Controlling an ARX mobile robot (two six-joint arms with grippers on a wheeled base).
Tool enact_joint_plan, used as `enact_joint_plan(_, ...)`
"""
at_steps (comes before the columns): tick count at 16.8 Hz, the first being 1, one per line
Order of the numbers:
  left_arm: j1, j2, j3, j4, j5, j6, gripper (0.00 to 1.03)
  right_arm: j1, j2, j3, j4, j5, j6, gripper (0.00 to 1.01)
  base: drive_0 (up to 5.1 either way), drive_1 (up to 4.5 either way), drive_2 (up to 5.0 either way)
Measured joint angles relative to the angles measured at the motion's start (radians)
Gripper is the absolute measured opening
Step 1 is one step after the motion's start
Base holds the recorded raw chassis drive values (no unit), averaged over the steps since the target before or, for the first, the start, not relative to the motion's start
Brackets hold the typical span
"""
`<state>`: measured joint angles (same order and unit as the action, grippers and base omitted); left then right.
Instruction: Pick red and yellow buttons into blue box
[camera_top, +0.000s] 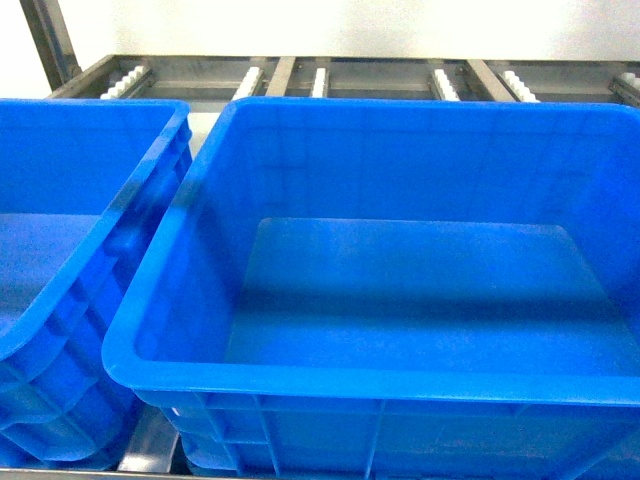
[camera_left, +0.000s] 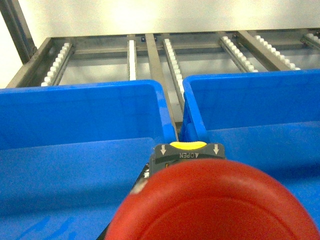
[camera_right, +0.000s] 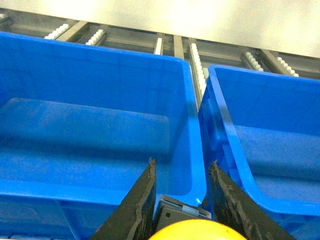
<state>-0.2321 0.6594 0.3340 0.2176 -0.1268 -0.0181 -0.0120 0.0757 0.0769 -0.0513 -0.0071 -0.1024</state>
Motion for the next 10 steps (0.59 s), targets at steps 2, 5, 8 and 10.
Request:
enact_joint_plan(2, 0.0, -0.003, 0.0, 0.0, 0.0, 0.0, 0.25, 0.0, 0.0, 0.0, 0.0, 0.0, 0.0, 0.29, -0.1, 2.93, -3.1)
enact_joint_plan(5, 0.0, 0.005, 0.0, 0.001, 0.0, 0.0, 0.25, 0.0, 0.0, 0.0, 0.003, 0.0, 0.0, 0.29, 0.0, 0.0, 0.0)
enact_joint_plan(8, 0.0, 0.0, 0.0, 0.001, 0.0, 0.0, 0.25, 0.0, 0.0, 0.0, 0.0, 0.0, 0.0, 0.29, 0.0, 0.0, 0.0)
enact_joint_plan(10, 0.0, 0.0, 0.0, 0.0, 0.0, 0.0, 0.25, 0.021, 0.006, 0.005, 0.008, 0.011, 0.002, 0.29, 0.0, 0.0, 0.0)
